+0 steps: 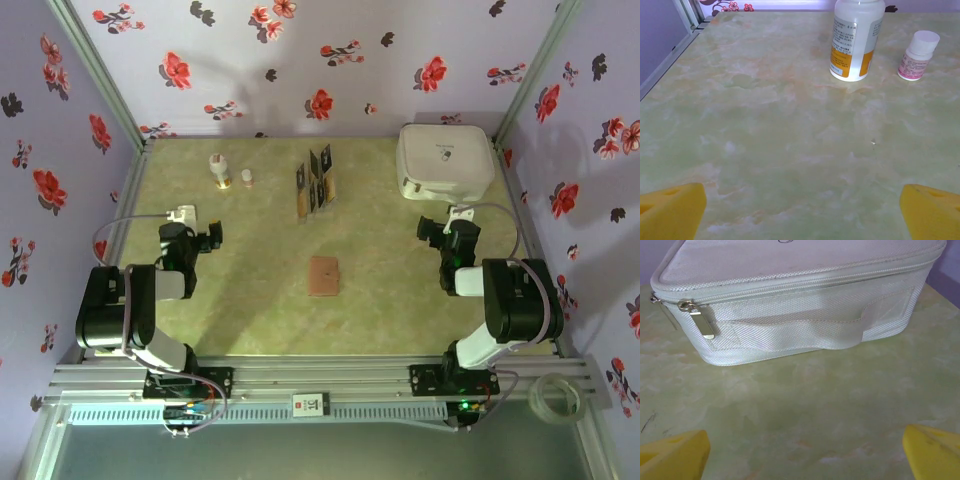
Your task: Put the credit cards into the card holder
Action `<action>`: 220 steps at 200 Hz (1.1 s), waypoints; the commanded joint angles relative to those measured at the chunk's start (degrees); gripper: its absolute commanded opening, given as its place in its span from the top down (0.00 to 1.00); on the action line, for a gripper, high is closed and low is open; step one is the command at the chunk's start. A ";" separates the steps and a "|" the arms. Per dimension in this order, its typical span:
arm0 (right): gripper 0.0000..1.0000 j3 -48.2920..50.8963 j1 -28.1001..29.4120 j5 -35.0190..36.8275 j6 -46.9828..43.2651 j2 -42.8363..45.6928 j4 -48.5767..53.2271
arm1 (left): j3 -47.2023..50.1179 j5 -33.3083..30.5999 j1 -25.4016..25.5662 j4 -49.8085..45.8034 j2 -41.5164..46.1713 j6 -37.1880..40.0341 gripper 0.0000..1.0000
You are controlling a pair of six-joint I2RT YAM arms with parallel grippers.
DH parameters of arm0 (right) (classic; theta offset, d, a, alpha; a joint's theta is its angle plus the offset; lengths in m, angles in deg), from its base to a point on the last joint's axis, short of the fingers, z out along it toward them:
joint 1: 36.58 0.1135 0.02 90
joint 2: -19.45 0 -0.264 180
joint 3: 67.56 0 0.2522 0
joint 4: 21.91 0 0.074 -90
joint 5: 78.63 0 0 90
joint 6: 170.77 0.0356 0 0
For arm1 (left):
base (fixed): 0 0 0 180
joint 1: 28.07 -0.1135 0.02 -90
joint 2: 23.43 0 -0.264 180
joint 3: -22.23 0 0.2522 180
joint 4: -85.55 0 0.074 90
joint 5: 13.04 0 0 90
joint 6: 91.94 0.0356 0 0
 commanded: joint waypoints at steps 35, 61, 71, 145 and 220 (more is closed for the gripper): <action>0.01 0.00 0.06 0.09 -1.01 0.35 -1.21 | -0.55 0.58 -0.48 2.06 -0.28 1.07 0.00; 0.01 0.00 0.06 0.05 -1.01 0.35 -1.21 | -0.55 0.59 -0.48 1.95 -0.25 0.98 0.00; 0.01 0.00 0.06 0.03 -1.01 0.35 -1.21 | -0.55 0.58 -0.48 1.94 -0.30 0.99 0.00; 0.01 0.00 0.06 0.05 -0.93 0.35 -1.21 | -0.55 0.43 -0.47 1.93 -0.29 1.06 0.00; 0.01 -0.46 0.06 0.99 -0.51 0.13 -0.60 | -0.72 0.49 -0.43 1.61 -0.26 0.93 0.00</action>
